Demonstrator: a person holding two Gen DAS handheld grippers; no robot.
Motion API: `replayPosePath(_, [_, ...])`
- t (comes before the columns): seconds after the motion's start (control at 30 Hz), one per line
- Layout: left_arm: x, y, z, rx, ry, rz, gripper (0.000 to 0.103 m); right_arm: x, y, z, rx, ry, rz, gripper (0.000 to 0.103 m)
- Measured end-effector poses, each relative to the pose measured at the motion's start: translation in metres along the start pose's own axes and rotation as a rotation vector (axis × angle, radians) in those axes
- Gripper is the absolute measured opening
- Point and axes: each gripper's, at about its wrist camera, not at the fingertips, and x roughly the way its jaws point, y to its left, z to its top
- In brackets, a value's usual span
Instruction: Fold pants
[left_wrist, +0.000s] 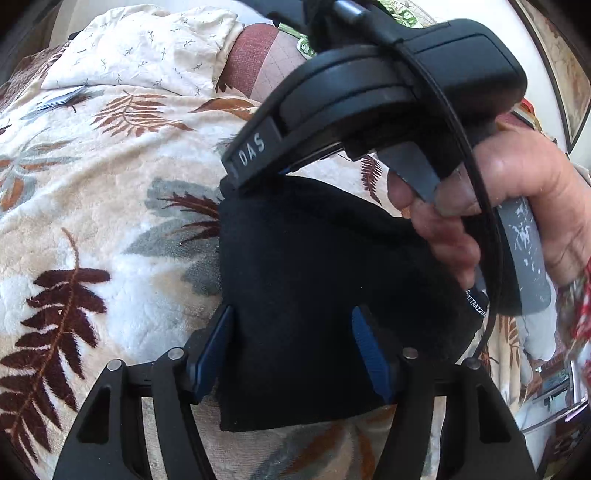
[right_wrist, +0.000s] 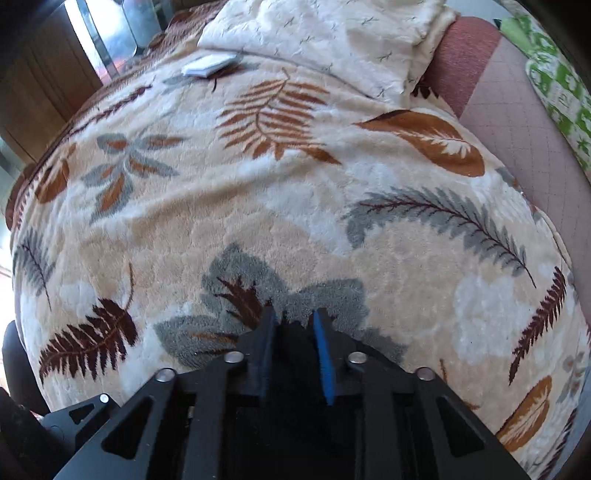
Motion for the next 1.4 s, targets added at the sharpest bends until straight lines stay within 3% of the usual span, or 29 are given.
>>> replayPosePath(0.1, [0.004, -0.005, -0.002, 0.027, 0.005, 0.020, 0.065, 0.000, 0.006, 0.001, -0.049, 0.032, -0.055, 0.011])
replayPosePath(0.23, [0.006, -0.012, -0.004, 0.064, 0.006, 0.048, 0.065, -0.009, -0.017, 0.014, 0.114, -0.007, -0.030, 0.002])
replayPosePath(0.4, [0.005, -0.009, -0.005, 0.047, 0.001, 0.023, 0.065, 0.002, -0.048, 0.025, 0.268, -0.006, -0.122, 0.004])
replayPosePath(0.43, [0.005, -0.009, -0.005, 0.048, -0.002, 0.024, 0.065, 0.001, -0.049, 0.026, 0.264, -0.019, -0.109, 0.004])
replayPosePath(0.53, [0.004, -0.011, -0.008, 0.053, -0.007, 0.026, 0.065, -0.010, -0.049, 0.022, 0.274, -0.060, 0.095, 0.006])
replayPosePath(0.57, [0.003, -0.011, -0.008, 0.053, -0.009, 0.026, 0.065, -0.013, -0.047, 0.022, 0.265, -0.054, 0.120, 0.009])
replayPosePath(0.63, [0.003, -0.011, -0.009, 0.051, -0.011, 0.023, 0.065, -0.016, -0.035, 0.022, 0.220, -0.022, 0.085, 0.027])
replayPosePath(0.67, [0.003, -0.010, -0.009, 0.048, -0.012, 0.020, 0.065, -0.016, -0.031, 0.022, 0.196, -0.009, 0.060, 0.051])
replayPosePath(0.7, [0.003, -0.009, -0.009, 0.045, -0.012, 0.017, 0.065, -0.014, -0.028, 0.021, 0.170, 0.005, 0.035, 0.068])
replayPosePath(0.73, [0.002, -0.008, -0.009, 0.043, -0.013, 0.014, 0.065, -0.011, -0.025, 0.021, 0.145, 0.013, 0.019, 0.068])
replayPosePath(0.77, [0.001, -0.008, -0.009, 0.041, -0.013, 0.013, 0.065, -0.009, -0.020, 0.020, 0.117, 0.029, 0.013, 0.067])
replayPosePath(0.8, [0.001, -0.007, -0.009, 0.041, -0.014, 0.012, 0.065, -0.005, -0.018, 0.020, 0.096, 0.049, 0.019, 0.057])
replayPosePath(0.83, [0.001, -0.007, -0.009, 0.041, -0.014, 0.013, 0.065, -0.002, -0.015, 0.015, 0.069, 0.074, 0.029, 0.042])
replayPosePath(0.87, [0.002, -0.006, -0.009, 0.041, -0.015, 0.014, 0.065, 0.002, -0.010, 0.012, 0.041, 0.104, 0.017, 0.016])
replayPosePath(1.0, [0.002, -0.007, -0.009, 0.043, -0.015, 0.023, 0.065, 0.009, 0.003, 0.010, -0.019, 0.120, -0.052, 0.011])
replayPosePath(1.13, [0.003, -0.009, -0.009, 0.047, -0.014, 0.028, 0.065, 0.011, -0.007, 0.019, 0.050, 0.079, -0.078, 0.004])
replayPosePath(1.23, [0.005, -0.008, -0.009, 0.044, -0.016, 0.023, 0.065, 0.015, -0.023, 0.026, 0.108, 0.059, -0.170, 0.004])
replayPosePath(1.4, [0.001, 0.006, -0.009, -0.011, -0.030, -0.048, 0.069, -0.029, -0.046, 0.010, 0.219, -0.054, -0.117, 0.006])
